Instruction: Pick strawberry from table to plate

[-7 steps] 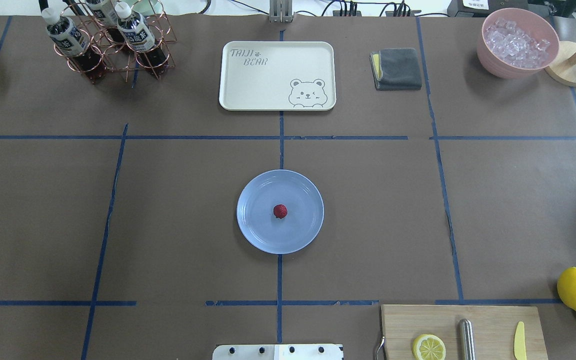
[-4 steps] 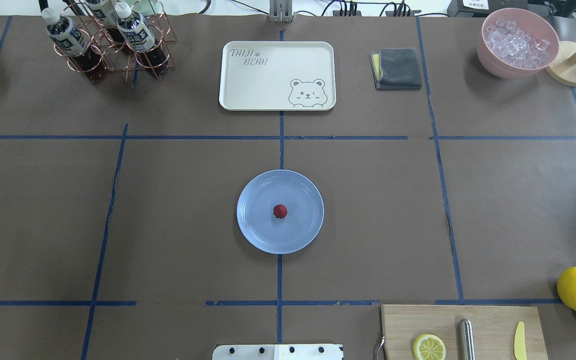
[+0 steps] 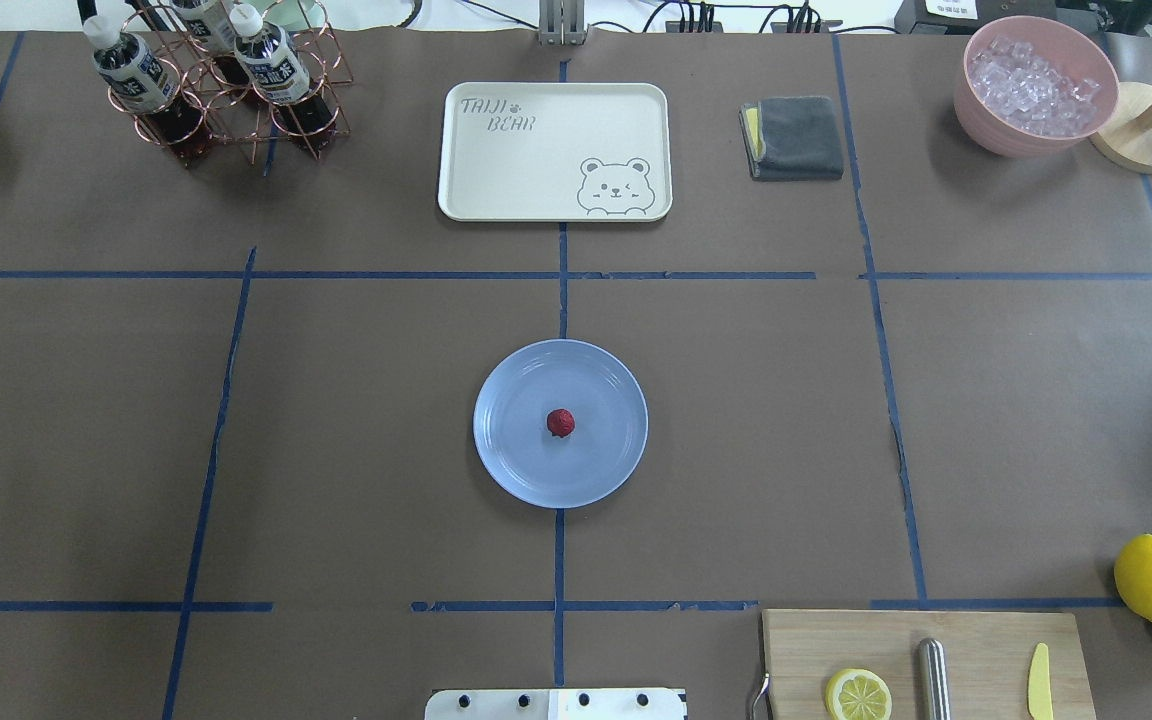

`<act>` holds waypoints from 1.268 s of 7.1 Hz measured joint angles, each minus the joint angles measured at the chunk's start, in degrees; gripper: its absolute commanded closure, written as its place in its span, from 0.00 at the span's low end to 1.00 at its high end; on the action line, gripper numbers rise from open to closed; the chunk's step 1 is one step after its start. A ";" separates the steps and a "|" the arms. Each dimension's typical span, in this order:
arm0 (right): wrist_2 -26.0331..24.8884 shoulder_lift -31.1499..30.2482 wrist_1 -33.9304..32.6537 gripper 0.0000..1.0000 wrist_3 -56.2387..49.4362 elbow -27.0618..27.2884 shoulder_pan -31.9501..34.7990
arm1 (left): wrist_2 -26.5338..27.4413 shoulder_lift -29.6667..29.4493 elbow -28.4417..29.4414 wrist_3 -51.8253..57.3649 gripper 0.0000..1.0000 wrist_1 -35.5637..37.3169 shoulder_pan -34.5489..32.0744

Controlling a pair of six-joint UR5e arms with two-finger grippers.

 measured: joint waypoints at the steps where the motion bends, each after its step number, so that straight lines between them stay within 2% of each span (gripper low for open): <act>1: -0.04 0.26 -0.01 0.00 -0.02 -0.01 -0.53 | 0.03 0.28 0.21 -0.02 0.00 0.28 -0.09; 3: 0.00 0.70 -0.02 0.00 -0.08 -0.12 -2.02 | 0.02 2.21 -1.67 -0.04 0.00 3.71 -0.57; 5: 0.27 0.42 0.04 0.00 -1.58 -0.03 -3.50 | 0.00 2.65 -5.47 -0.02 0.00 14.60 -2.15; 6: 0.33 0.36 0.06 0.00 -3.24 -0.19 -3.93 | 0.01 2.40 -6.61 -0.01 0.00 17.67 -3.41; 9: 0.23 0.08 0.01 0.00 -6.33 -0.57 -4.14 | -0.32 2.09 -7.61 0.04 0.00 19.14 -4.97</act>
